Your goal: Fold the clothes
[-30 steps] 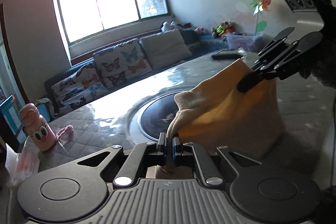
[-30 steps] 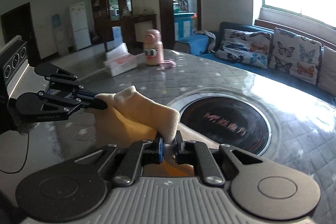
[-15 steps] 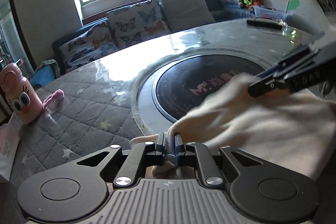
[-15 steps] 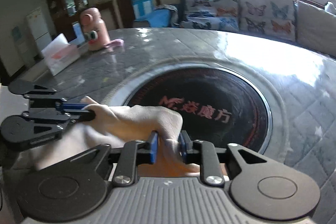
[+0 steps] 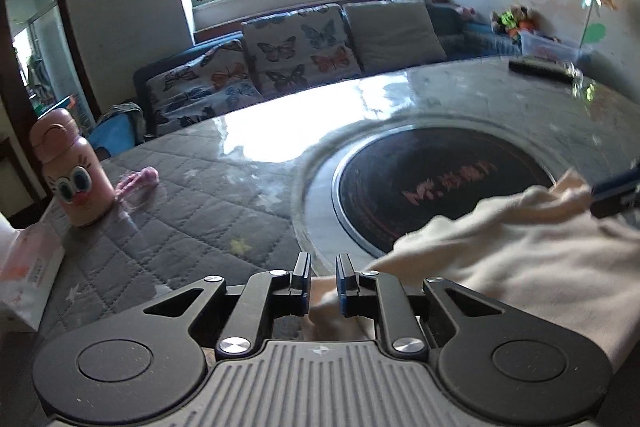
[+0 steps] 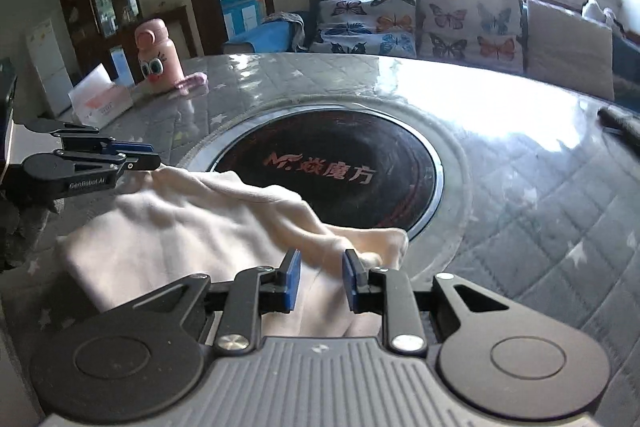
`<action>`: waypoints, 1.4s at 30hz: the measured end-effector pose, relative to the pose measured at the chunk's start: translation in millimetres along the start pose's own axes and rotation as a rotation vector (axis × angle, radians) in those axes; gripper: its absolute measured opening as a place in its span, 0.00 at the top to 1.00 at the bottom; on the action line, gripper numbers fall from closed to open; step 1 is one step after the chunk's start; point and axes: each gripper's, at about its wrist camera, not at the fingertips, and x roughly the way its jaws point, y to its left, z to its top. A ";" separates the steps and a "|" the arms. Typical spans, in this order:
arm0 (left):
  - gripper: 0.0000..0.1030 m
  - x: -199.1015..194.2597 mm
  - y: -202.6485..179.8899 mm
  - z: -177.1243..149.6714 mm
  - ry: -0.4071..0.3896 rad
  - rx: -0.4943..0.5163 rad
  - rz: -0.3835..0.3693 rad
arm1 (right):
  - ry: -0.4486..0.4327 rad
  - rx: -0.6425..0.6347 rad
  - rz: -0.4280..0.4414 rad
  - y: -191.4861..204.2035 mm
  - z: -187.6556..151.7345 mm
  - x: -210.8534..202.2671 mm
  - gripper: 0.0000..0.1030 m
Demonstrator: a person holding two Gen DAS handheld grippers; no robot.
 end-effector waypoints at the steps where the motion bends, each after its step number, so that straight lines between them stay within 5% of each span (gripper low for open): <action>1: 0.85 -3.9 -0.1 1.5 -0.010 -0.003 -0.002 | 0.002 0.005 -0.001 -0.4 0.1 2.4 0.79; 9: 0.83 -24.5 -24.9 4.4 -0.027 0.008 -0.141 | -0.004 0.043 -0.090 -10.7 5.3 18.7 0.80; 15: 0.83 -6.6 -41.8 1.4 0.023 0.011 -0.189 | -0.048 0.024 -0.003 5.1 15.1 17.1 0.84; 21: 0.83 16.2 -37.1 2.0 0.073 -0.022 -0.160 | 0.021 0.051 0.006 3.7 20.1 51.1 0.90; 27: 0.83 17.8 -14.6 3.2 0.081 -0.120 -0.158 | -0.018 0.011 0.000 13.5 27.9 43.7 0.89; 42: 0.81 24.4 -13.5 8.5 0.089 -0.125 -0.183 | 0.003 -0.053 0.075 49.1 34.5 55.1 0.88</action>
